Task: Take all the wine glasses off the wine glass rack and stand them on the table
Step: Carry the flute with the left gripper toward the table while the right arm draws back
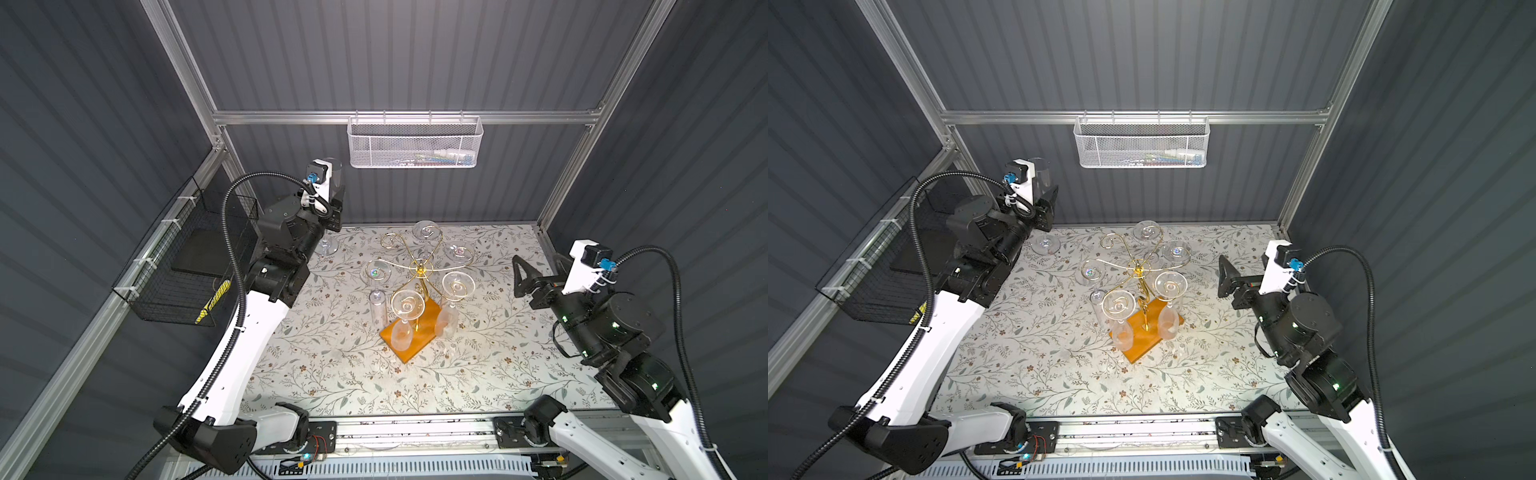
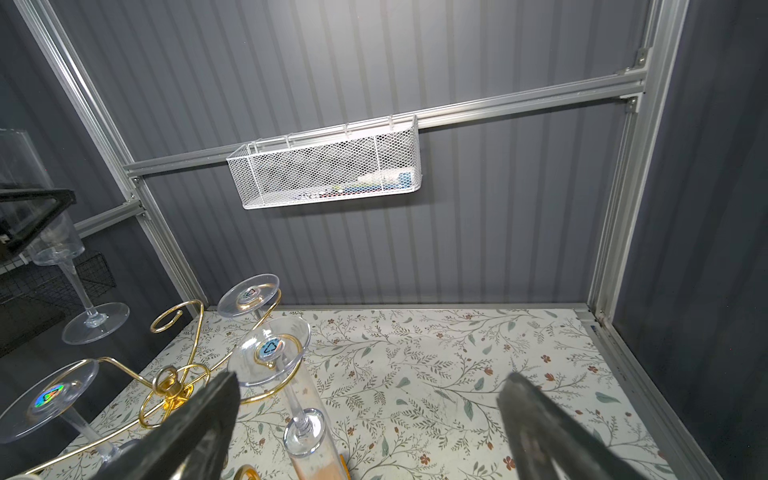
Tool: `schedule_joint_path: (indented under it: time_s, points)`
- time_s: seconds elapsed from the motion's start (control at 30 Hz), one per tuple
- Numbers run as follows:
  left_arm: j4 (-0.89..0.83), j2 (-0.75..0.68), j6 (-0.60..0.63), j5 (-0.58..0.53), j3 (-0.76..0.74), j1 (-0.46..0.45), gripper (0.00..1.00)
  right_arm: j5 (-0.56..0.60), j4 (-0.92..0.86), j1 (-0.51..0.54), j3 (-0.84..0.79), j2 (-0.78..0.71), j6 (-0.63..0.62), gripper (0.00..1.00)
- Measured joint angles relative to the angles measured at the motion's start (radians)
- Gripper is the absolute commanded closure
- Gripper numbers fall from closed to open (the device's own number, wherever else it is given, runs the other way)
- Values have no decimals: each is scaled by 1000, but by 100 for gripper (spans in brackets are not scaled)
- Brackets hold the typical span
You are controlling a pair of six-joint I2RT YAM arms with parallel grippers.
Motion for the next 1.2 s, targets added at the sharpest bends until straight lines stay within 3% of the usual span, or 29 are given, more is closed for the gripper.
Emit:
schedule_joint_path:
  time_s: [0.3, 0.87, 1.2]
  points:
    - [204, 17, -119, 61, -165, 73, 59, 15, -4, 0, -34, -18, 7, 1]
    - [537, 151, -211, 37, -394, 82, 60, 49, -45, 0, -68, -45, 11, 1]
    - [808, 346, -265, 11, -517, 82, 63, 50, -113, 0, -74, -69, 37, 1]
